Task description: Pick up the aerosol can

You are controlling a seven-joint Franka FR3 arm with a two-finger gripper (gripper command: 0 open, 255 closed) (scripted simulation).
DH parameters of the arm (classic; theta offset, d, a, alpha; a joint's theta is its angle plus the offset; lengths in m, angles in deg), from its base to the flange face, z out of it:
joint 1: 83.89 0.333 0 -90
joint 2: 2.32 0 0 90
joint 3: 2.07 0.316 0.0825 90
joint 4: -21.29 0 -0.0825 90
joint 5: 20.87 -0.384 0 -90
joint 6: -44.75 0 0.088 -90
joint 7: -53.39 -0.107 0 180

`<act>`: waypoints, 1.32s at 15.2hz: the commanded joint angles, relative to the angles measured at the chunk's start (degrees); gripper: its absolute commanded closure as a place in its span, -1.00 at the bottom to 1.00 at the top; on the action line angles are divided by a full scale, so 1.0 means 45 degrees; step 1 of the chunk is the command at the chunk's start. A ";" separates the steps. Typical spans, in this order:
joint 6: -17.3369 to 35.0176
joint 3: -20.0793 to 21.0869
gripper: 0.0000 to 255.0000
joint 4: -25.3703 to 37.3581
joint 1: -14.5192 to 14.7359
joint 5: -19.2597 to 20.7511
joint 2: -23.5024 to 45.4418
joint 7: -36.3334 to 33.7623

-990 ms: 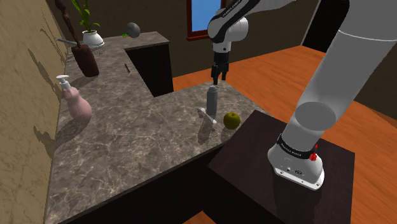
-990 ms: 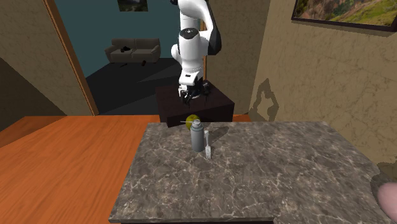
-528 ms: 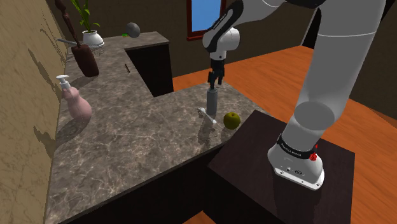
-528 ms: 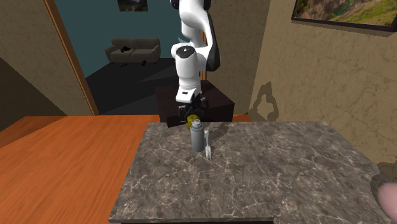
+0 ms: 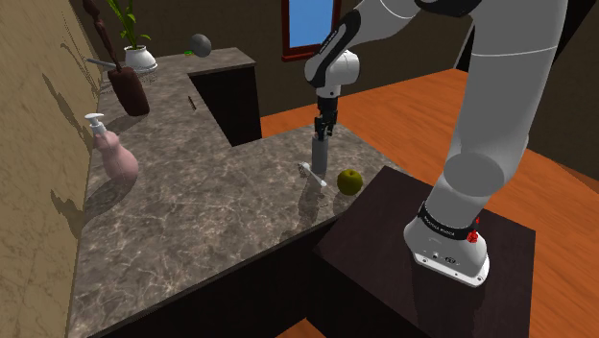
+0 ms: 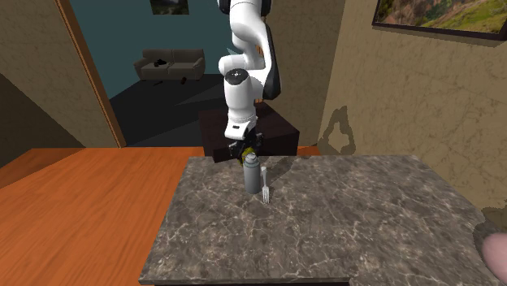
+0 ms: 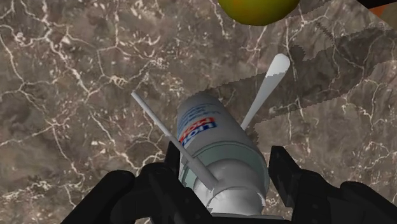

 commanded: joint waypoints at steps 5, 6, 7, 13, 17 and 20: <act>0.0012 0.0006 1.00 0.0003 0.0002 -0.0010 0.0025 0.0000; 0.0009 0.0006 1.00 0.0011 0.0000 -0.0011 0.0029 0.0001; 0.0010 0.0007 1.00 0.0010 0.0001 -0.0011 0.0029 0.0000; -0.0565 -0.0082 1.00 0.0088 0.0053 0.0238 -0.0499 -0.0205; -0.1160 -0.0150 1.00 0.0219 0.0092 0.0469 -0.0996 -0.0402; -0.1614 -0.0188 1.00 0.0346 0.0114 0.0627 -0.1346 -0.0542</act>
